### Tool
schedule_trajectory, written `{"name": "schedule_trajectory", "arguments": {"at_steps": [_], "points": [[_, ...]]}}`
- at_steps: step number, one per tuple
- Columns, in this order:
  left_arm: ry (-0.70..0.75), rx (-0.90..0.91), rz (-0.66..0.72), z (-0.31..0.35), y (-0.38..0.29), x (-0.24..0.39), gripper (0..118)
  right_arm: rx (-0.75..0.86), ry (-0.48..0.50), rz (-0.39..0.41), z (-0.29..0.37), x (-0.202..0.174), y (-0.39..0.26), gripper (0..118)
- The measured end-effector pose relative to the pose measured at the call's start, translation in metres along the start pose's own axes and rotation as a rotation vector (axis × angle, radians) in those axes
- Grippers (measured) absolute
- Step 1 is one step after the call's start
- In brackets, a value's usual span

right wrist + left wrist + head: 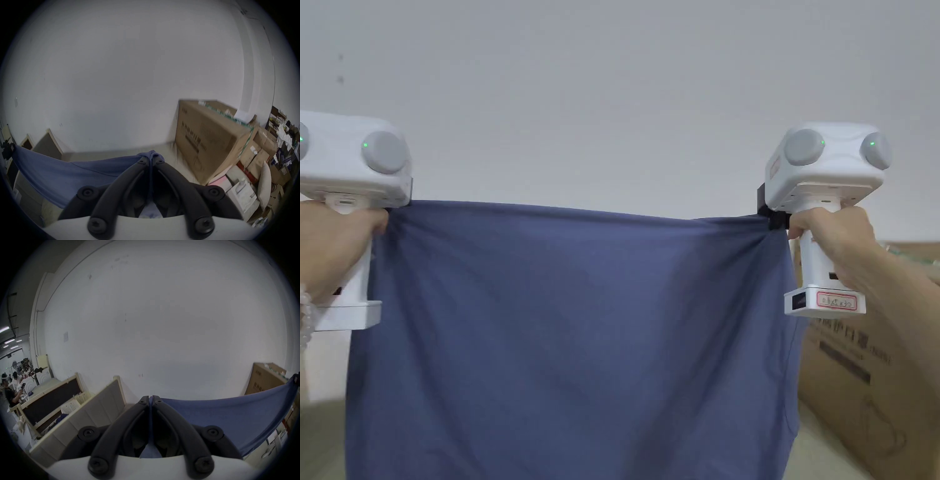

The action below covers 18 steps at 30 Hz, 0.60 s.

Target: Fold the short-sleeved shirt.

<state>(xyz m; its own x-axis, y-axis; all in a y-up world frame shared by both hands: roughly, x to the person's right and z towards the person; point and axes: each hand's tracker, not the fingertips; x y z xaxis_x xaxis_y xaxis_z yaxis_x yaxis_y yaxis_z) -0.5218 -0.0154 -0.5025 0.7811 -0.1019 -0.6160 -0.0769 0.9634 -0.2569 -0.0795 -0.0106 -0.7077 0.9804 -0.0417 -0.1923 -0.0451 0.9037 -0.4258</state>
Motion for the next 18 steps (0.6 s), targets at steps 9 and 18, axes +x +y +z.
{"name": "schedule_trajectory", "arguments": {"at_steps": [9, 18], "points": [[-0.025, -0.463, 0.018, -0.085, -0.29, 0.027, 0, -0.433, 0.003, 0.037, -0.128, -0.002, -0.244, 3], [-0.061, -0.651, 0.024, -0.059, -0.438, -0.005, 1, -0.646, 0.049, 0.109, -0.115, 0.02, -0.408, 3]]}}
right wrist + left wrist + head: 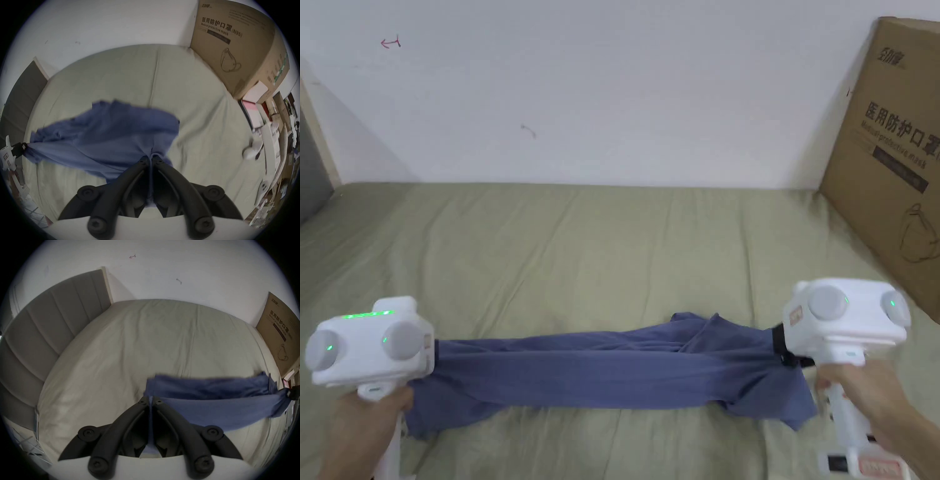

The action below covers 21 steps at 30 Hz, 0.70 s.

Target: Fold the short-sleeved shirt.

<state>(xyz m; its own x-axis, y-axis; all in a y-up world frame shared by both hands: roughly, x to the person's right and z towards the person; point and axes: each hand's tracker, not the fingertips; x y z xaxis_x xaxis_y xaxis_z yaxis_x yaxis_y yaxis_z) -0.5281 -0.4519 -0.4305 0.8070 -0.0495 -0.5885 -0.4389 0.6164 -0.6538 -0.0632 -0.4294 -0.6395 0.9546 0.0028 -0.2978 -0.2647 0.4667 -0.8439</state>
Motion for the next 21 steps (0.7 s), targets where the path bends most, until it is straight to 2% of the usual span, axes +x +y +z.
{"name": "schedule_trajectory", "arguments": {"at_steps": [2, 3, 5, 7, 11, 14, 16, 18, 21], "points": [[-0.031, 0.007, 0.031, 0.017, -0.024, -0.015, 1, -0.005, 0.022, -0.039, 0.008, 0.008, -0.034, 3], [-0.049, 0.0, 0.032, 0.028, -0.037, -0.02, 1, -0.01, 0.047, -0.091, 0.016, 0.012, -0.052, 3], [-0.061, 0.014, -0.008, 0.049, -0.064, -0.031, 1, 0.0, 0.06, -0.08, 0.036, 0.013, -0.086, 3], [-0.05, 0.025, -0.066, 0.079, -0.09, -0.042, 1, 0.013, 0.06, -0.019, 0.064, 0.011, -0.123, 3], [-0.045, 0.041, -0.067, 0.137, -0.14, -0.069, 1, 0.015, 0.073, -0.021, 0.104, 0.015, -0.186, 3], [-0.027, 0.0, -0.103, 0.177, -0.182, -0.086, 1, 0.011, 0.114, -0.072, 0.132, 0.019, -0.238, 3], [-0.032, 0.016, -0.129, 0.198, -0.21, -0.097, 1, 0.001, 0.109, -0.063, 0.147, 0.021, -0.275, 3], [0.011, 0.017, -0.178, 0.207, -0.231, -0.101, 1, -0.027, 0.09, -0.044, 0.153, 0.021, -0.305, 3], [-0.006, -0.05, -0.129, 0.198, -0.253, -0.109, 1, -0.053, 0.108, -0.071, 0.149, 0.027, -0.334, 3]]}}
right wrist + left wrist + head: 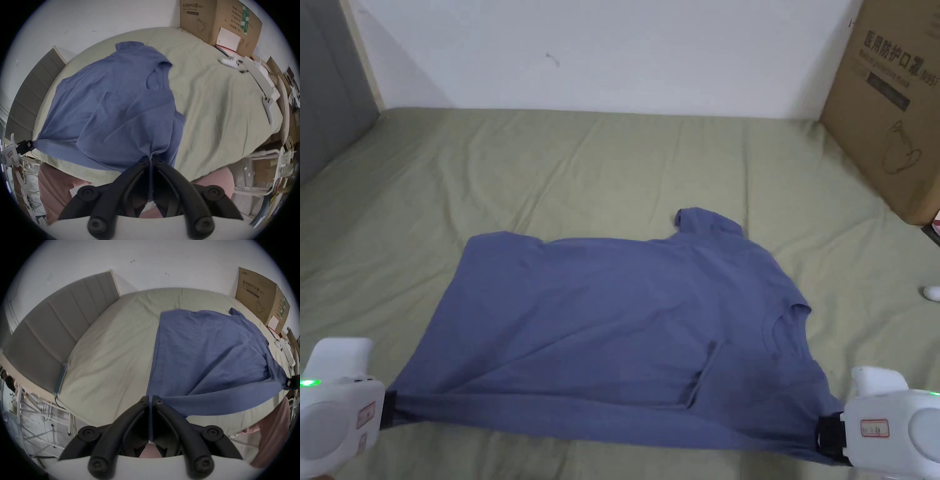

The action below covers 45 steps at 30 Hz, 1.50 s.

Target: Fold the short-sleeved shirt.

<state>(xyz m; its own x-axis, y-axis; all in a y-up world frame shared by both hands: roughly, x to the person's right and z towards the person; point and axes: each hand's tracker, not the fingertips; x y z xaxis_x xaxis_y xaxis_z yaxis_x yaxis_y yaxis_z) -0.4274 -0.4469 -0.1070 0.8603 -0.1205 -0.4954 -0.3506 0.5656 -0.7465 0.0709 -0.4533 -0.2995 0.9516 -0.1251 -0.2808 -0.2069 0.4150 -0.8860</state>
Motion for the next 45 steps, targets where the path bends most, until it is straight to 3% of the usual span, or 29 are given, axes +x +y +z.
{"name": "schedule_trajectory", "arguments": {"at_steps": [4, 5, 7, 8, 11, 12, 13, 14, 15, 16, 19, 22, 23, 26, 27, 33, 34, 35, 36, 38, 40, 43, 45], "points": [[-0.004, 0.018, -0.029, -0.013, -0.019, 0.006, 6, 0.041, -0.002, -0.045, -0.019, 0.014, -0.003, 4], [-0.007, 0.011, -0.034, -0.016, -0.02, 0.006, 26, 0.05, 0.009, -0.052, -0.021, 0.016, 0.0, 14], [-0.009, -0.019, -0.026, -0.02, -0.02, 0.006, 79, 0.052, -0.018, -0.04, -0.021, 0.009, 0.003, 57], [-0.026, -0.023, -0.01, -0.02, -0.022, 0.004, 93, 0.07, -0.044, -0.019, -0.02, 0.009, 0.004, 74], [-0.088, 0.032, 0.031, -0.005, -0.019, 0.001, 92, 0.103, -0.041, 0.008, -0.004, 0.002, 0.004, 73], [-0.09, 0.044, 0.033, 0.003, -0.018, -0.001, 90, 0.118, -0.026, 0.019, 0.001, 0.001, 0.005, 70], [-0.107, 0.066, 0.039, 0.011, -0.015, -0.003, 80, 0.135, -0.019, 0.032, 0.006, -0.001, 0.007, 59], [-0.139, 0.103, 0.044, 0.017, -0.014, -0.005, 49, 0.15, -0.022, 0.047, 0.011, -0.003, 0.007, 25], [-0.165, 0.136, 0.048, 0.025, -0.013, -0.007, 19, 0.165, -0.035, 0.068, 0.015, -0.006, 0.007, 0], [-0.18, 0.143, 0.054, 0.034, -0.014, -0.005, 0, 0.176, -0.045, 0.077, 0.016, -0.008, 0.007, 0], [-0.182, 0.138, 0.066, 0.043, -0.023, -0.007, 0, 0.167, 0.012, 0.035, 0.019, -0.004, 0.002, 0], [-0.237, 0.125, 0.096, 0.047, -0.03, -0.014, 0, 0.167, 0.003, 0.036, 0.022, -0.004, -0.006, 0], [-0.234, 0.129, 0.091, 0.047, -0.032, -0.015, 14, 0.163, 0.001, 0.037, 0.021, -0.004, -0.006, 0], [-0.206, 0.099, 0.055, 0.036, -0.029, -0.018, 94, 0.15, 0.005, 0.036, 0.018, -0.002, -0.006, 0], [-0.208, 0.076, 0.059, 0.029, -0.028, -0.018, 101, 0.144, 0.001, 0.032, 0.015, -0.002, -0.006, 0], [-0.282, -0.017, 0.095, -0.01, -0.034, -0.014, 92, 0.097, 0.005, 0.018, 0.001, -0.001, -0.012, 0], [-0.29, -0.068, 0.092, -0.017, -0.036, -0.012, 76, 0.086, 0.0, 0.018, -0.002, -0.001, -0.013, 0], [-0.282, -0.093, 0.089, -0.021, -0.038, -0.01, 30, 0.076, -0.004, 0.017, -0.004, -0.001, -0.013, 0], [-0.269, -0.097, 0.059, -0.026, -0.04, -0.006, 2, 0.07, -0.002, 0.012, -0.005, 0.0, -0.014, 0], [-0.216, -0.093, 0.019, -0.03, -0.044, -0.002, 2, 0.064, 0.011, 0.005, -0.004, 0.001, -0.015, 0], [-0.276, -0.098, 0.086, -0.027, -0.043, -0.005, 2, 0.065, 0.031, 0.049, -0.002, -0.001, -0.015, 0], [-0.3, -0.078, 0.12, -0.025, -0.037, -0.008, 2, 0.057, 0.006, 0.076, -0.007, -0.003, -0.015, 53], [-0.24, -0.083, 0.072, -0.021, -0.034, -0.003, 2, 0.034, 0.009, 0.033, -0.016, 0.002, -0.012, 54]]}}
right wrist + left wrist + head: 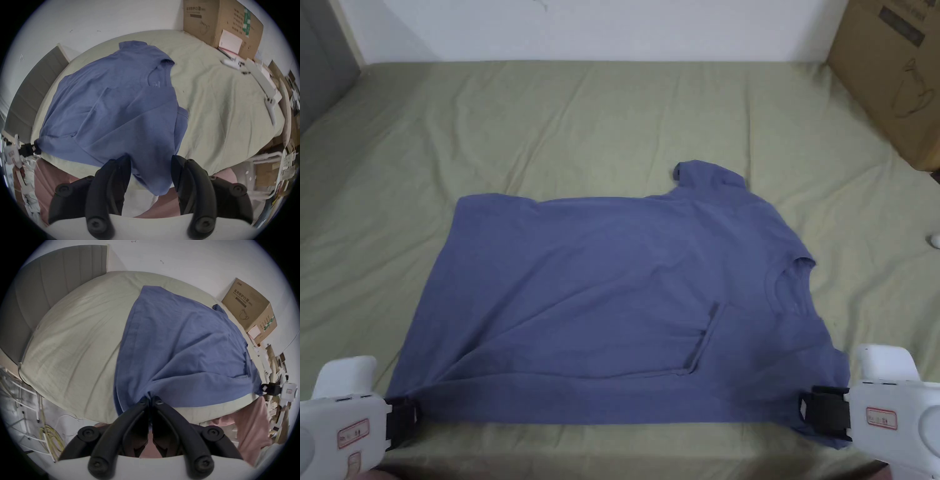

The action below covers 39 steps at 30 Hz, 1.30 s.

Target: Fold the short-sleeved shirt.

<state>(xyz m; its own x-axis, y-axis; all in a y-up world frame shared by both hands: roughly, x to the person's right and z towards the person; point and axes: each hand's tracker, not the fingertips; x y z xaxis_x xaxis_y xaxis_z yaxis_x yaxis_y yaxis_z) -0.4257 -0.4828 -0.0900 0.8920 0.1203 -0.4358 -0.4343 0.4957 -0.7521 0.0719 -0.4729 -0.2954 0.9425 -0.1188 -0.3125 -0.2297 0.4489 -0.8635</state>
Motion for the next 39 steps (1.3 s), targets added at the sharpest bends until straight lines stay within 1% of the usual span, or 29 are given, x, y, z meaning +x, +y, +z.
{"name": "schedule_trajectory", "arguments": {"at_steps": [1, 2, 3, 4, 5, 8, 9, 11, 17, 19, 20, 24, 26, 27, 28, 29, 30, 31, 32, 33, 36, 37, 38, 39], "points": [[-0.011, -0.004, 0.01, 0.001, 0.001, 0.0, 2, -0.016, 0.012, -0.035, -0.005, 0.003, 0.002, 54], [-0.012, -0.006, 0.014, 0.003, 0.001, 0.0, 2, -0.021, 0.014, -0.048, -0.008, 0.006, 0.002, 54], [-0.031, -0.002, 0.03, 0.001, 0.002, -0.002, 2, -0.026, 0.016, -0.045, -0.014, 0.008, 0.001, 45], [-0.041, -0.001, 0.04, 0.001, 0.002, -0.003, 2, -0.053, 0.009, -0.057, -0.017, 0.008, 0.0, 21], [-0.035, -0.003, 0.038, 0.001, 0.002, -0.002, 2, -0.067, 0.015, -0.058, -0.02, 0.01, -0.001, 2], [-0.013, -0.014, 0.022, 0.001, 0.001, -0.002, 2, -0.065, 0.034, -0.05, -0.013, 0.007, -0.001, 2], [-0.017, -0.017, 0.024, 0.001, 0.001, -0.003, 2, -0.053, 0.029, -0.025, -0.007, 0.005, 0.0, 2], [-0.016, -0.021, 0.026, 0.003, 0.002, -0.004, 2, -0.03, 0.034, -0.009, 0.005, 0.002, 0.0, 2], [0.014, 0.004, -0.026, 0.021, 0.026, 0.005, 2, 0.015, 0.095, -0.05, 0.038, 0.005, 0.02, 2], [0.028, 0.036, -0.072, 0.026, 0.046, 0.014, 2, 0.048, 0.117, -0.067, 0.041, 0.008, 0.042, 2], [0.035, 0.041, -0.084, 0.025, 0.056, 0.018, 2, 0.056, 0.113, -0.072, 0.041, 0.009, 0.051, 2], [0.048, 0.071, -0.142, 0.007, 0.11, 0.03, 2, 0.068, 0.109, -0.067, 0.019, 0.012, 0.109, 2], [0.086, 0.066, -0.198, -0.012, 0.134, 0.036, 4, 0.052, 0.078, -0.068, -0.002, 0.012, 0.136, 2], [0.098, 0.06, -0.22, -0.023, 0.146, 0.038, 11, 0.03, 0.044, -0.032, -0.017, 0.011, 0.149, 2], [0.117, 0.058, -0.231, -0.033, 0.156, 0.041, 28, 0.028, 0.006, -0.025, -0.029, 0.009, 0.157, 2], [0.132, 0.058, -0.249, -0.041, 0.16, 0.043, 64, 0.019, -0.017, -0.035, -0.04, 0.009, 0.164, 4], [0.148, 0.052, -0.256, -0.049, 0.165, 0.043, 85, -0.003, -0.027, -0.032, -0.053, 0.011, 0.169, 16], [0.159, 0.04, -0.252, -0.058, 0.169, 0.039, 94, -0.019, -0.035, -0.05, -0.062, 0.012, 0.171, 39], [0.165, 0.027, -0.237, -0.062, 0.17, 0.036, 91, -0.033, -0.04, -0.049, -0.066, 0.012, 0.172, 58], [0.164, 0.025, -0.195, -0.061, 0.17, 0.031, 92, -0.043, -0.052, -0.051, -0.068, 0.014, 0.171, 58], [0.123, 0.043, -0.094, -0.048, 0.161, 0.016, 92, -0.005, -0.04, -0.069, -0.052, 0.017, 0.165, 58], [0.103, 0.055, -0.083, -0.041, 0.156, 0.013, 91, 0.034, -0.01, -0.062, -0.041, 0.017, 0.162, 57], [0.095, 0.061, -0.076, -0.036, 0.151, 0.012, 82, 0.042, -0.002, -0.052, -0.033, 0.016, 0.159, 51], [0.096, 0.061, -0.071, -0.029, 0.145, 0.009, 65, 0.066, 0.001, -0.038, -0.022, 0.014, 0.155, 36]]}}
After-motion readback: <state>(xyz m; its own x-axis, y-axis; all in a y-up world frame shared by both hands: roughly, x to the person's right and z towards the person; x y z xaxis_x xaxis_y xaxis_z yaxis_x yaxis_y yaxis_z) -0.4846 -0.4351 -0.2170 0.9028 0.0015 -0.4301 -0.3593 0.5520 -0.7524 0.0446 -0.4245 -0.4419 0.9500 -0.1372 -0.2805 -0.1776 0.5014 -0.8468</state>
